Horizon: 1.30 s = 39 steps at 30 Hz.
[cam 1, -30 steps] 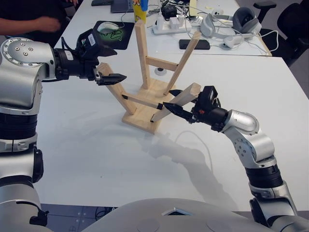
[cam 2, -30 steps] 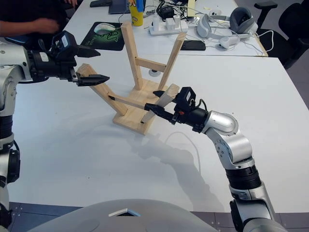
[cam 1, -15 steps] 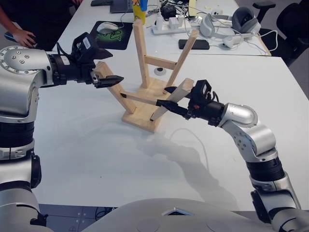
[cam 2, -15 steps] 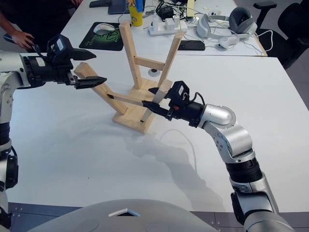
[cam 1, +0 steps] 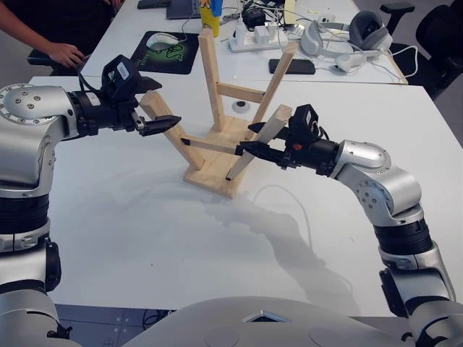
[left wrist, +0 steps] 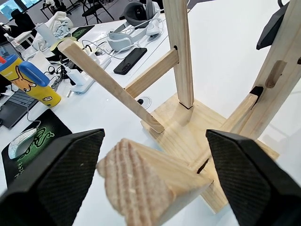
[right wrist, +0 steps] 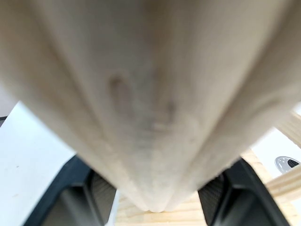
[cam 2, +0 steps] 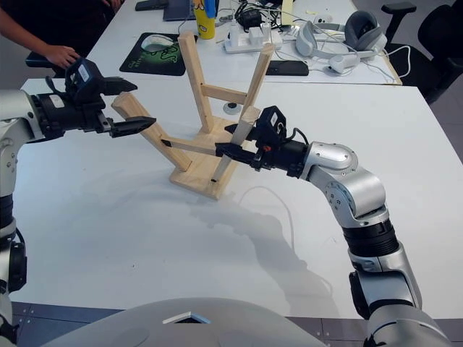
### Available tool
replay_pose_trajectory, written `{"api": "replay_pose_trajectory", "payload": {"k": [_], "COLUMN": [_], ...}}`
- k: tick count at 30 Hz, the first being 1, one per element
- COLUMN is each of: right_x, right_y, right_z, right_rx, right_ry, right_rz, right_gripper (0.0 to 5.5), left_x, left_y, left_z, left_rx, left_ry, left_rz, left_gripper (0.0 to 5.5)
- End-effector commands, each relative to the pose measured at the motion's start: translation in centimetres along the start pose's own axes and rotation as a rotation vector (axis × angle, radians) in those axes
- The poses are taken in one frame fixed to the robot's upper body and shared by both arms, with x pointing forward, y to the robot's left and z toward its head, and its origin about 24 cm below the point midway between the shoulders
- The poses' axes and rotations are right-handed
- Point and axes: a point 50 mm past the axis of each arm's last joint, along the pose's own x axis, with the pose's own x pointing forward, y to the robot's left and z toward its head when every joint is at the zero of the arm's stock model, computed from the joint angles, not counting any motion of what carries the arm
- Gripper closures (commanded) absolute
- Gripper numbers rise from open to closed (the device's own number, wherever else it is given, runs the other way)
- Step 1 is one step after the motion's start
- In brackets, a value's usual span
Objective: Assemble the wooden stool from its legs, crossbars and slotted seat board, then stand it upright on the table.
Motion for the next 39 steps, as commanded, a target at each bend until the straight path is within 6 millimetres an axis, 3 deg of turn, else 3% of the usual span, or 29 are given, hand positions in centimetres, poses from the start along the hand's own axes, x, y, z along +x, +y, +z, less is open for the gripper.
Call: {"api": "replay_pose_trajectory", "payload": {"k": [1, 5, 9, 13, 18, 21, 26, 28, 33, 39], "right_x": [-2.0, -1.6, -1.5, -1.6, -2.2, -2.7, -2.3, -2.0, -1.8, -2.4], "right_y": [1.1, 1.9, 2.0, 1.6, 1.9, 2.9, 4.0, 4.4, 4.3, 3.1], "right_z": [-7.0, -7.3, -7.3, -7.4, -8.7, -10.7, -11.1, -11.0, -12.0, -11.9], "right_rx": [0.197, 0.191, 0.217, 0.285, 0.236, 0.135, -0.004, 0.014, 0.326, 0.323], "right_ry": [0.416, 0.433, 0.438, 0.425, 0.377, 0.423, 0.462, 0.467, 0.448, 0.484], "right_rz": [0.008, 0.015, -0.009, -0.027, -0.033, -0.07, -0.073, -0.061, -0.047, -0.054], "right_gripper": [3.47, 3.47, 3.47, 3.47, 3.47, 3.47, 3.47, 3.47, 3.47, 3.47], "left_x": [-1.0, -1.5, -0.7, 0.2, 1.5, 1.2, 0.6, 0.7, 0.9, 1.5], "left_y": [-0.3, -0.3, -0.5, -0.8, -1.8, -1.2, -0.4, -0.4, -0.7, -1.5], "left_z": [0.8, 2.0, 4.5, 5.4, 4.2, 3.6, 3.0, 2.7, 2.0, 1.7], "left_rx": [-0.086, -0.001, 0.08, 0.096, 0.09, 0.069, 0.047, 0.038, 0.015, 0.092], "left_ry": [-0.085, -0.09, -0.138, -0.153, -0.127, -0.109, -0.094, -0.091, -0.085, -0.042], "left_rz": [0.009, 0.037, -0.036, -0.118, -0.13, -0.106, -0.07, -0.069, -0.062, -0.13], "left_gripper": [1.51, 1.51, 1.51, 1.51, 1.51, 1.51, 1.51, 1.51, 1.51, 1.51]}}
